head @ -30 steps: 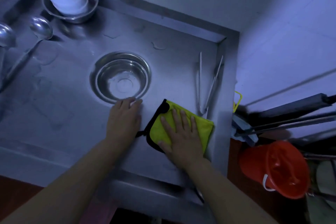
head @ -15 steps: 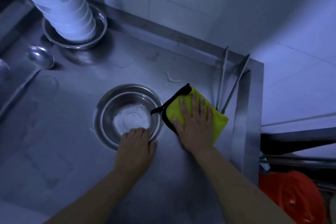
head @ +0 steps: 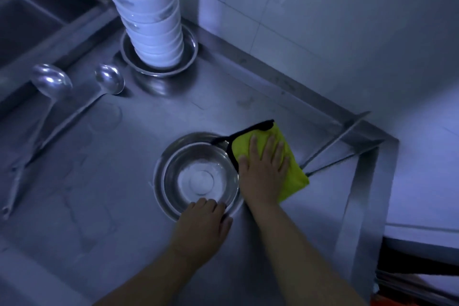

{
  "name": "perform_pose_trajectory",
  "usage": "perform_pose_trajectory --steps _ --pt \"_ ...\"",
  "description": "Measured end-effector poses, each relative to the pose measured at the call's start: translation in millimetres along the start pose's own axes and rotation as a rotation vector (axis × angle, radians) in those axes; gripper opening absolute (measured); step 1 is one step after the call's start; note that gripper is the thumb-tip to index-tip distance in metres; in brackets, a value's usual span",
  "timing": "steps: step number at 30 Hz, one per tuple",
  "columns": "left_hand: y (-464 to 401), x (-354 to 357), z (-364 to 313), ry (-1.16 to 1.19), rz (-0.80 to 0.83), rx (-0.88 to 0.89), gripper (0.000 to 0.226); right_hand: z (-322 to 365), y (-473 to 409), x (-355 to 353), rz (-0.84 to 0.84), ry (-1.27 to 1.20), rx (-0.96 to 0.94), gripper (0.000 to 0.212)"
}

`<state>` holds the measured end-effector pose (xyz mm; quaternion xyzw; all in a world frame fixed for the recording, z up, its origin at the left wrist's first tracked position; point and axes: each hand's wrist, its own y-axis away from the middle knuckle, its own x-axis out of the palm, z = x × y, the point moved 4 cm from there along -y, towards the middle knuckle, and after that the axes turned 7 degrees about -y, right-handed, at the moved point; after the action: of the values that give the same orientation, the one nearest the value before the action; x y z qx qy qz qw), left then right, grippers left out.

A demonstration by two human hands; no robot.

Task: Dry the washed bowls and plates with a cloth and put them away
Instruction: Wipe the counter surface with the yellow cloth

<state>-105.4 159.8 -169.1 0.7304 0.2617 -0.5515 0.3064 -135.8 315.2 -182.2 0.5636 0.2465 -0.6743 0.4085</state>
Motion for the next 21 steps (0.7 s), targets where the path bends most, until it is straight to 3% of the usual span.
perform_pose_trajectory --steps 5,15,21 --pt "-2.4 1.4 2.8 0.008 -0.009 0.007 0.035 37.7 -65.3 6.8 0.056 0.066 -0.208 0.059" --pt "2.5 11.7 6.3 0.096 -0.066 -0.006 0.023 126.6 -115.2 29.0 0.206 0.146 -0.611 0.06" --pt "1.1 11.8 5.6 0.079 -0.071 -0.005 0.019 85.0 -144.1 9.9 0.138 0.143 -0.529 0.062"
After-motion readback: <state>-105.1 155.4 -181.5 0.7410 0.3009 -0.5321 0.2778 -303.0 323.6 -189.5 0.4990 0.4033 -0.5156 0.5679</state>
